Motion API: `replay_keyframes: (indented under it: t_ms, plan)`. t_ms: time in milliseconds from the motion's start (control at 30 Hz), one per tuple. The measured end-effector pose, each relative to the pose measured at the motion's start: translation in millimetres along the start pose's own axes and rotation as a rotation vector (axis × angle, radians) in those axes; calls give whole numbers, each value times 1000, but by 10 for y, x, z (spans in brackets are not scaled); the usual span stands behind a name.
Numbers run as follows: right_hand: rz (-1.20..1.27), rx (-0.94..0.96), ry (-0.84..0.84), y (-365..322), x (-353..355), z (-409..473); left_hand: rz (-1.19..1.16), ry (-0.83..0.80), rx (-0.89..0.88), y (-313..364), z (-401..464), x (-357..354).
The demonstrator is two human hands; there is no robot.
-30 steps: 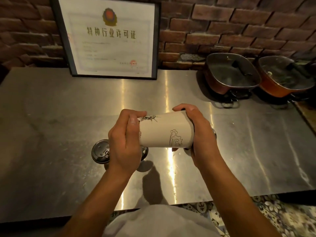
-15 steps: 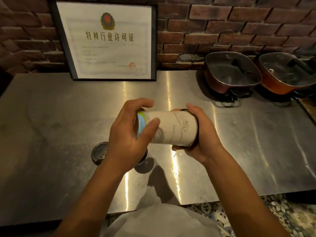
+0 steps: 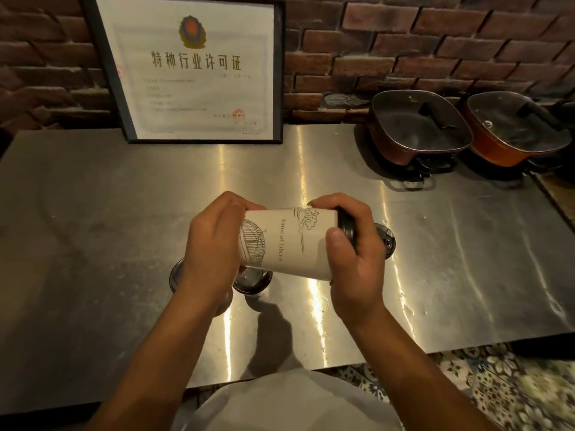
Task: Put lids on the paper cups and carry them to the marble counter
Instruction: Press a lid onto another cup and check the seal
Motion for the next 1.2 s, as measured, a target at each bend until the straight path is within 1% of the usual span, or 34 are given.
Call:
replay_keyframes:
  t_ms: [33, 67, 100, 133, 200, 267, 300, 367, 467, 600, 667, 733, 767, 800, 833, 867, 900, 967, 1033, 1100, 1133, 1200]
  plan:
    - [-23, -5, -3, 32, -9, 4, 7, -36, 64, -41, 11, 2]
    - [6, -52, -5, 56, -10, 18, 25, -65, 93, -85, 22, 12]
    - [62, -146, -1, 89, 2, 39, 55, -86, 94, -103, 19, 21]
    - [123, -285, 10, 124, 18, 64, 115, -106, 49, -109, 12, 30]
    - [248, -633, 8, 212, 41, 109, 269, -171, -117, -53, -14, 24]
    - [385, -926, -80, 287, 31, 112, 385, -261, -299, 0, -53, -34]
    - [417, -1007, -132, 288, 35, 110, 438, -277, -364, -3, -63, -51]
    - [446, -1043, -189, 262, 58, 116, 502, -260, -423, -25, -67, -55]
    - [423, -933, -192, 229, 64, 148, 430, -130, -398, -48, -64, -33]
    - [211, -541, -82, 199, 83, 174, 201, 6, -242, -48, -41, -38]
    - [125, -306, -78, 146, 107, 155, 108, 6, -144, -56, -22, -54]
    - [-53, -78, -89, 102, 130, 129, -8, -25, 38, -129, -18, -82]
    - [-145, -4, -95, 114, 132, 117, -39, -51, 134, -180, -12, -97]
    - [-196, 23, -95, 124, 123, 111, -36, -78, 202, -217, 0, -102]
    - [-185, 1, -91, 140, 119, 114, -4, -107, 223, -233, 18, -103]
    - [-115, -73, -81, 163, 128, 126, 50, -132, 201, -223, 37, -97]
    - [-11, -192, -57, 177, 146, 149, 121, -153, 147, -190, 49, -87]
    - [222, -544, -28, 250, 162, 188, 228, -189, -8, -72, 53, -81]
    - [423, -887, -102, 348, 123, 176, 278, -244, -158, 18, 28, -109]
    - [465, -1055, -219, 383, 101, 152, 385, -259, -262, 50, -2, -117]
    - [455, -1106, -255, 401, 97, 132, 452, -256, -310, 60, -8, -117]
    - [484, -1168, -276, 437, 100, 97, 538, -258, -431, 88, -22, -132]
Point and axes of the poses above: each hand's wrist, its own z-axis towards the middle knuckle, its own x-axis out of the back of the hand, y = z × x, the point moved 5 cm from there along z, towards the middle knuckle, and after that the axes turned 9 degrees about -x, right-handed, at the moved point
